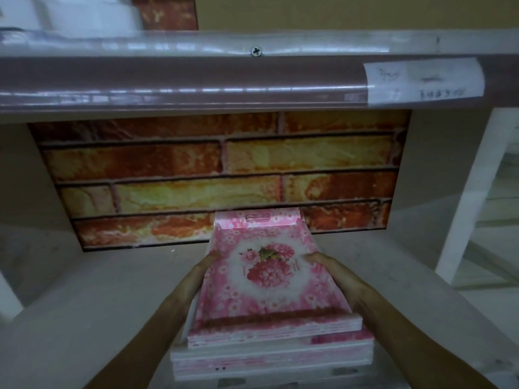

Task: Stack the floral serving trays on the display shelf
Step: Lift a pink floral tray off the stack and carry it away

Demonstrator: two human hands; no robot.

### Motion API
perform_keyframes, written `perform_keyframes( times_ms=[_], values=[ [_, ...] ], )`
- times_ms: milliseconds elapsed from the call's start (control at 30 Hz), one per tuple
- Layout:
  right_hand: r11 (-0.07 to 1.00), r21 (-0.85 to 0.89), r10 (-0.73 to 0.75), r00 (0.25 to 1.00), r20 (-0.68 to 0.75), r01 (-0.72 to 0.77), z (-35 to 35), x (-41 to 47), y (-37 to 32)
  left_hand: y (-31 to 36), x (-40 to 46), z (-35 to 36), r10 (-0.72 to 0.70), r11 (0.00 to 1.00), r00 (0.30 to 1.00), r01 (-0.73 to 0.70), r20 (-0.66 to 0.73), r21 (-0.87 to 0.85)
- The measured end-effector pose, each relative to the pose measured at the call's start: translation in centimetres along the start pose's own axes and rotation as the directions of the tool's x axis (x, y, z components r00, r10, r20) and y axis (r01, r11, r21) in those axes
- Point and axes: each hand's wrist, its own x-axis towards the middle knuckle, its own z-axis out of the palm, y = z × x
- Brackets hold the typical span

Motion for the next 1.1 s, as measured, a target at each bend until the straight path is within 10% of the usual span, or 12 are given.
perform_keyframes(
  times_ms=[433,1100],
  values=[
    [0.908,-0.117,-0.417,0.897,-0.144,0.403,2.3,-1.4,-0.3,0.8,-5.8,-1.5,0.244,0.968,0.957,-0.249,-0.154,-0.014],
    [0.878,-0.039,-0.402,0.779,0.481,0.477,17.4,-5.1,2.7,-2.3,-30.4,-5.9,0.380,0.908,0.621,-0.391,-0.685,0.149]
  ],
)
